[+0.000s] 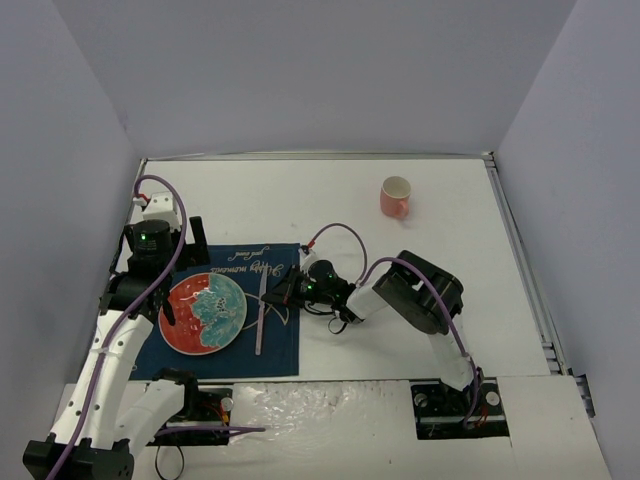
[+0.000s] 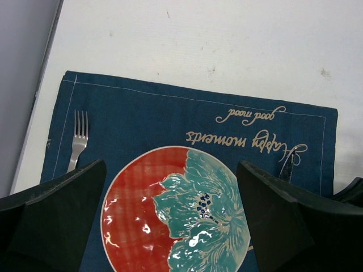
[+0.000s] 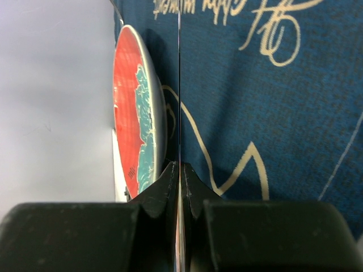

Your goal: Set the dinner table for one person

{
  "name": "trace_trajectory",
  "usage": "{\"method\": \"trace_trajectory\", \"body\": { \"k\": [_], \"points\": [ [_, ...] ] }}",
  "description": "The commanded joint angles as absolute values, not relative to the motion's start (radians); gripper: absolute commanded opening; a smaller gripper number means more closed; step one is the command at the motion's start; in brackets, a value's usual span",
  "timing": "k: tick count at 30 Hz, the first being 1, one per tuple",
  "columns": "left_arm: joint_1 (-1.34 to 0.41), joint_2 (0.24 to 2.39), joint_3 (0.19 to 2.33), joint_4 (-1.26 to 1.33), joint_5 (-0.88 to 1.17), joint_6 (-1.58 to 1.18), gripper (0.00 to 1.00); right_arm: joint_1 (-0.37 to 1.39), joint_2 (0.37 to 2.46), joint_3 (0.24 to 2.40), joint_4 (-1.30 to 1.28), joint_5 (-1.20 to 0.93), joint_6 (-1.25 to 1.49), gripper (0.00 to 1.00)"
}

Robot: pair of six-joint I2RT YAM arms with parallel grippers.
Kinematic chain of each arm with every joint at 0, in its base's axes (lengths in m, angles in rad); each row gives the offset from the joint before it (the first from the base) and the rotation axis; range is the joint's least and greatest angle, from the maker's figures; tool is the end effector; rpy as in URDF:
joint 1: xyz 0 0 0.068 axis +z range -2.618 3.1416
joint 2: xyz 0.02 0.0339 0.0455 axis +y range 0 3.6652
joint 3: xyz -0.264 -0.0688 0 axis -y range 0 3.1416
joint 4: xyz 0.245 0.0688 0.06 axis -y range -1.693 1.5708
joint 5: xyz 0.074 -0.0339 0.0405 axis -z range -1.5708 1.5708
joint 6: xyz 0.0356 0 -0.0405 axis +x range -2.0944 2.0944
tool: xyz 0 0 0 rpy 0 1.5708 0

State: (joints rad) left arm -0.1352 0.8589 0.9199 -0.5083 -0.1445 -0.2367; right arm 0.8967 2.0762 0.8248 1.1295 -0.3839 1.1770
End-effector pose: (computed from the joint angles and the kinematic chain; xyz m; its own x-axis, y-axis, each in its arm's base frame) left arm 0.1859 -0.0201 0.3410 -0.4177 -0.1774 -0.8911 -0.0959 0.9839 -0.1509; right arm 0.2317 0.3114 0.1177 -0.9124 0.2298 -0.3388 -0.2969 0.1984 0.9341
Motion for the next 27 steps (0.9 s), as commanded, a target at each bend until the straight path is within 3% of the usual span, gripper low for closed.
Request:
{"method": "trace_trajectory", "body": {
  "k": [1, 6, 17, 27],
  "points": [
    [-0.126, 0.841, 0.935, -0.449, -0.137, -0.238, 0.97, 0.89, 2.067, 0.879, 1.157, -0.401, 1.159, 0.0],
    [-0.126, 0.842, 0.934, -0.451, -0.135, -0.238, 0.97, 0.885, 2.072, 0.887, 1.138, -0.405, 1.153, 0.0],
    [-0.126, 0.842, 0.933, -0.448, -0.131, -0.239, 0.97, 0.876, 2.061, 0.888, 1.082, -0.397, 1.14, 0.2],
    [-0.124, 0.845, 0.931, -0.447, -0.124, -0.241, 0.97, 0.87, 2.02, 0.91, 0.956, -0.354, 1.074, 0.27]
  ]
}}
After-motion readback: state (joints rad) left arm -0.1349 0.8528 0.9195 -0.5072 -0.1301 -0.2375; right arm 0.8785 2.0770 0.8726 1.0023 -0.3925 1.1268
